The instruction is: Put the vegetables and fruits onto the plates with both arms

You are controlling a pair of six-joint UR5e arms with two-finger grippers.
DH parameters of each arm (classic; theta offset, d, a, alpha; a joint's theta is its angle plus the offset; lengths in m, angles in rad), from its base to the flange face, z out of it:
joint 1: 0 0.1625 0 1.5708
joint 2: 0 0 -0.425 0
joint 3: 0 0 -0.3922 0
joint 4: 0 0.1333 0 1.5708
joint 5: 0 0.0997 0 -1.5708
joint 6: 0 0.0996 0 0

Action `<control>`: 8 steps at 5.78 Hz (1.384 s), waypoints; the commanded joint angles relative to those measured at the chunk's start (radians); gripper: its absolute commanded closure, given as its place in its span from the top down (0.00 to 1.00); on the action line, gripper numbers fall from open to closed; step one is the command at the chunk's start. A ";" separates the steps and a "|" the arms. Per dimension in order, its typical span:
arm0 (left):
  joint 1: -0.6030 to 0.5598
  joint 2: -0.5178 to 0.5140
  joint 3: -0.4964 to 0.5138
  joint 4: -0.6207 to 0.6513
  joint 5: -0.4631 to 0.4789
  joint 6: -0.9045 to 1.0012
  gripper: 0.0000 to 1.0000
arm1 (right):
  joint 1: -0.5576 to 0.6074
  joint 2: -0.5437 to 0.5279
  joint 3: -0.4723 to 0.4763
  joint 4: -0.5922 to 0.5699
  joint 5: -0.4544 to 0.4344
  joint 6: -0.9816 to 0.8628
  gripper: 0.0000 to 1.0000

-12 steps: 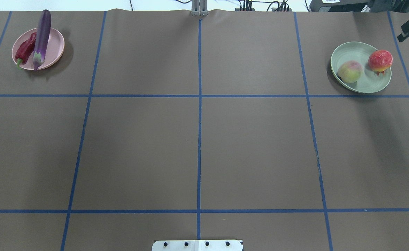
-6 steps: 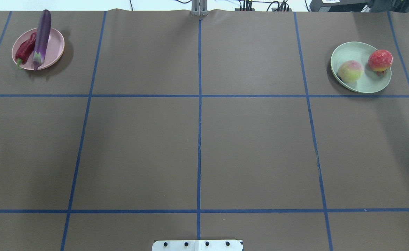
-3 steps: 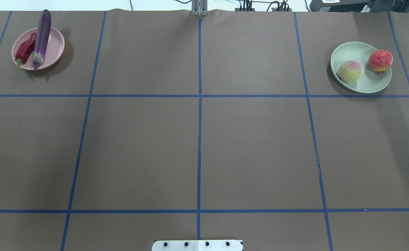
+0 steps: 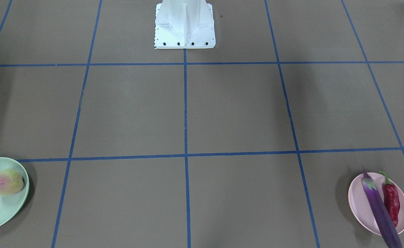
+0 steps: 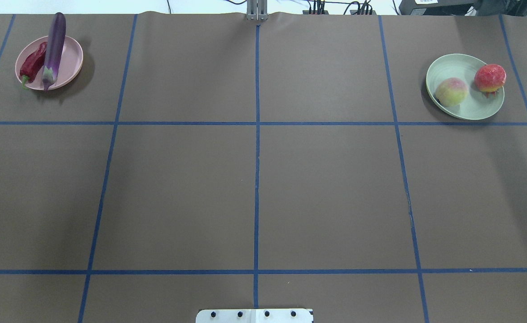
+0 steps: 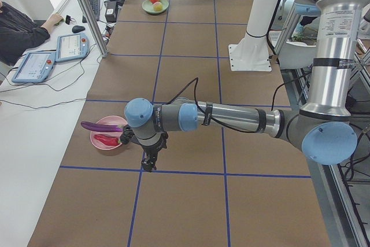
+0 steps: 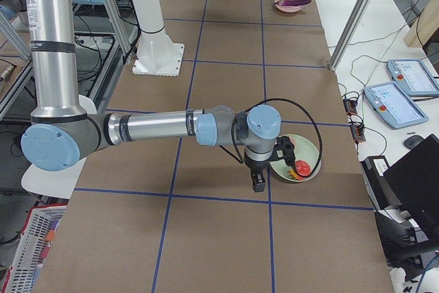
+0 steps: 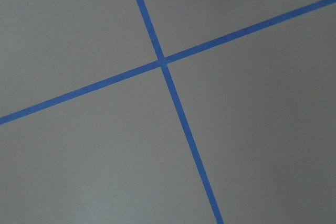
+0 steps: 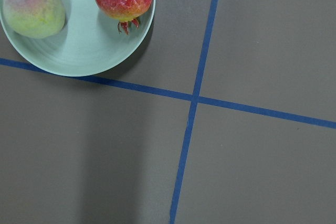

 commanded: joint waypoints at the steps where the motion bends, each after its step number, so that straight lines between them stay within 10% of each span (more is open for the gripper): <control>1: 0.000 0.001 -0.013 0.000 0.002 -0.021 1.00 | 0.000 -0.020 0.031 -0.029 0.073 0.082 1.00; 8: 0.002 -0.013 -0.020 0.000 0.052 -0.018 1.00 | 0.000 -0.104 0.071 -0.015 0.064 0.090 1.00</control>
